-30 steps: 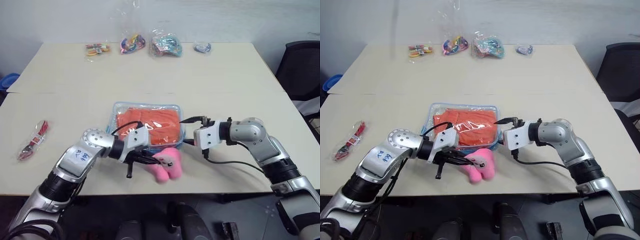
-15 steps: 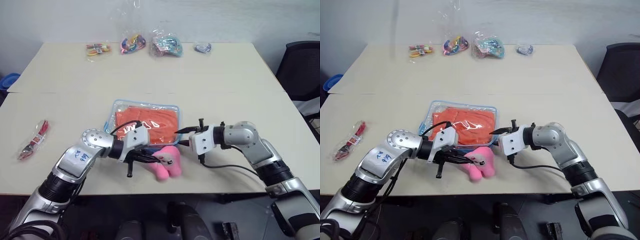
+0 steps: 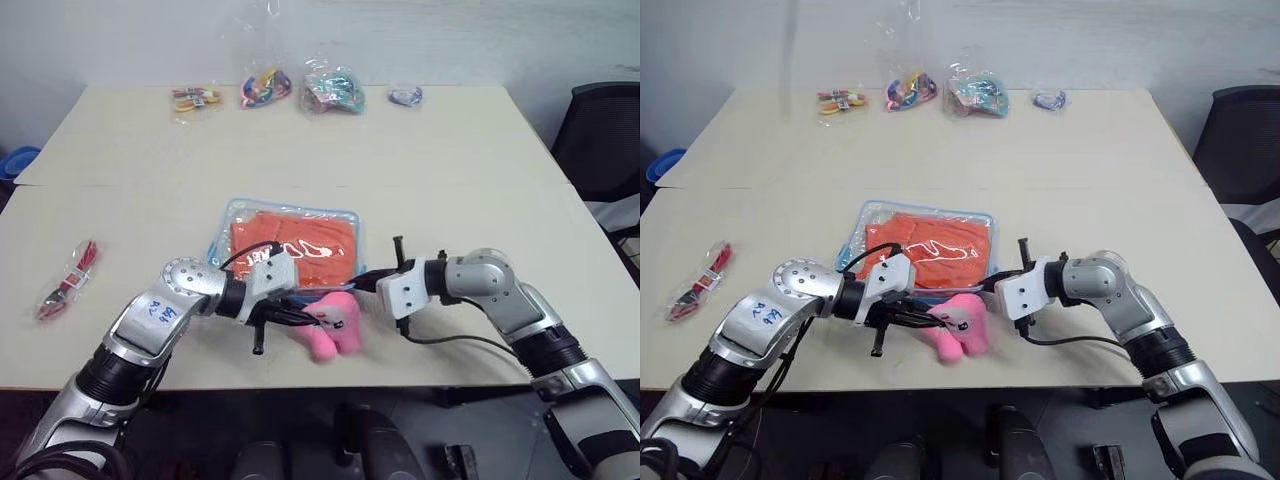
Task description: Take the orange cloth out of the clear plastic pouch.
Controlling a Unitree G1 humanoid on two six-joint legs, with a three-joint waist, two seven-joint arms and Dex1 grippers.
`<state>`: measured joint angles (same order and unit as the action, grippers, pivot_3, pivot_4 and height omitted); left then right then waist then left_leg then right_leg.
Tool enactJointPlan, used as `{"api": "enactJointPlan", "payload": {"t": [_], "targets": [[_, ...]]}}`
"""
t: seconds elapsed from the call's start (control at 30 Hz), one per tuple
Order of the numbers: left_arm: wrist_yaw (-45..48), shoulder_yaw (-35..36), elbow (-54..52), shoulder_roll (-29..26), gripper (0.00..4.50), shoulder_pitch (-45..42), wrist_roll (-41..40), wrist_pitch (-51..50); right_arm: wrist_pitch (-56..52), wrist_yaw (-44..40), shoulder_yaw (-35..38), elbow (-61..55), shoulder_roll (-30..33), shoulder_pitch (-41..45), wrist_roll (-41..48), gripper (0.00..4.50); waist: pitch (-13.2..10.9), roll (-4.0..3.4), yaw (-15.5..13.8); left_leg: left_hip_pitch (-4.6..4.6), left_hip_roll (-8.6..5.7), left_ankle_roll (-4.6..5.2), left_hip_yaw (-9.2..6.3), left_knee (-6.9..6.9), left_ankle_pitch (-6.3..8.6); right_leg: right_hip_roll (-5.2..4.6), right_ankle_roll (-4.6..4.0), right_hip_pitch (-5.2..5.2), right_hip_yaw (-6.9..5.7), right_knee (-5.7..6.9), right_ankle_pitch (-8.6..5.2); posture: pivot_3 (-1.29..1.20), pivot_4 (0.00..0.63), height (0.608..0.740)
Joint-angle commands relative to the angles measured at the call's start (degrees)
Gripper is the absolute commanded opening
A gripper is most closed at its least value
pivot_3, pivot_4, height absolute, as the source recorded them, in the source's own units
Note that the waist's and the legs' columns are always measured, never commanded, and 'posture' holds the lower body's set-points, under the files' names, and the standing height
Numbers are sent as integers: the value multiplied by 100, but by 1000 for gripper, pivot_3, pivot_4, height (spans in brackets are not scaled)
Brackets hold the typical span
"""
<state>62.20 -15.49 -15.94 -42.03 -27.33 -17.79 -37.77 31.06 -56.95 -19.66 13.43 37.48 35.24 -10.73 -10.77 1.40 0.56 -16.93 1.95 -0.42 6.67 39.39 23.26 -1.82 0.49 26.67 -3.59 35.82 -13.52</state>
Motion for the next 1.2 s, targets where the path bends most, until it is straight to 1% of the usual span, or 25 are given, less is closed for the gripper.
{"api": "enactJointPlan", "payload": {"t": [0.03,0.27,0.37,0.47,0.57,0.63,0.67,0.83,1.03,1.13,1.2], "targets": [[38,430,-291,-334,0,315,-137,10,161,165,214,-124,173,31,-36,17,0,0,28,0,1,0,0,0,0,0,-1,0,0,0,-1,0,150,740],[3,1111,-133,-817,0,598,-297,40,446,146,236,-32,489,7,27,17,0,0,34,0,2,0,-1,0,0,-1,-3,2,-1,1,-2,0,150,740],[22,1467,54,-1102,0,749,-290,112,585,129,267,3,608,-2,89,17,-1,-1,36,0,1,0,-1,0,0,0,-3,2,-1,0,-2,0,150,740],[127,1963,274,-1462,0,1076,-321,230,756,79,290,-11,778,-76,195,17,-1,-1,80,-1,3,0,0,-1,0,0,-5,7,-2,1,-3,0,150,740],[267,2525,544,-1756,0,1322,-473,256,900,4,324,-76,977,-200,367,17,-1,-1,93,-3,3,0,2,0,0,-2,-6,38,-1,6,-3,0,150,740],[305,2805,799,-1902,0,1302,-558,235,988,-39,362,-88,1091,-286,466,17,-1,-1,93,-27,-4,0,15,4,0,-12,-6,78,1,23,-3,0,150,740],[329,2888,927,-1958,0,1260,-567,281,1031,-59,378,-87,1133,-321,499,17,-1,-1,94,-30,-4,0,17,4,0,-14,-7,82,0,23,-3,0,150,740],[264,2916,1914,-2126,0,762,-369,585,1184,-276,433,-184,1366,-455,797,17,-1,-1,92,-27,-9,0,21,4,0,-18,-7,80,-3,22,-3,0,150,740],[314,2666,2364,-2197,0,484,-58,1025,1360,-384,432,-131,1493,-489,917,17,-1,-1,106,-27,-9,2,31,1,2,-22,-6,83,-4,21,-3,0,150,740],[267,2521,2701,-2009,0,234,-22,1021,1247,-380,469,-214,1473,-517,1005,17,-1,-1,103,-25,-9,2,33,1,2,-20,-7,84,-4,23,-2,0,150,740],[265,2311,2631,-1787,0,246,3,1037,1108,-368,477,-350,1440,-569,1078,17,-1,-1,97,-25,-10,2,34,2,1,-21,-8,83,-4,25,-2,0,150,740]]}}
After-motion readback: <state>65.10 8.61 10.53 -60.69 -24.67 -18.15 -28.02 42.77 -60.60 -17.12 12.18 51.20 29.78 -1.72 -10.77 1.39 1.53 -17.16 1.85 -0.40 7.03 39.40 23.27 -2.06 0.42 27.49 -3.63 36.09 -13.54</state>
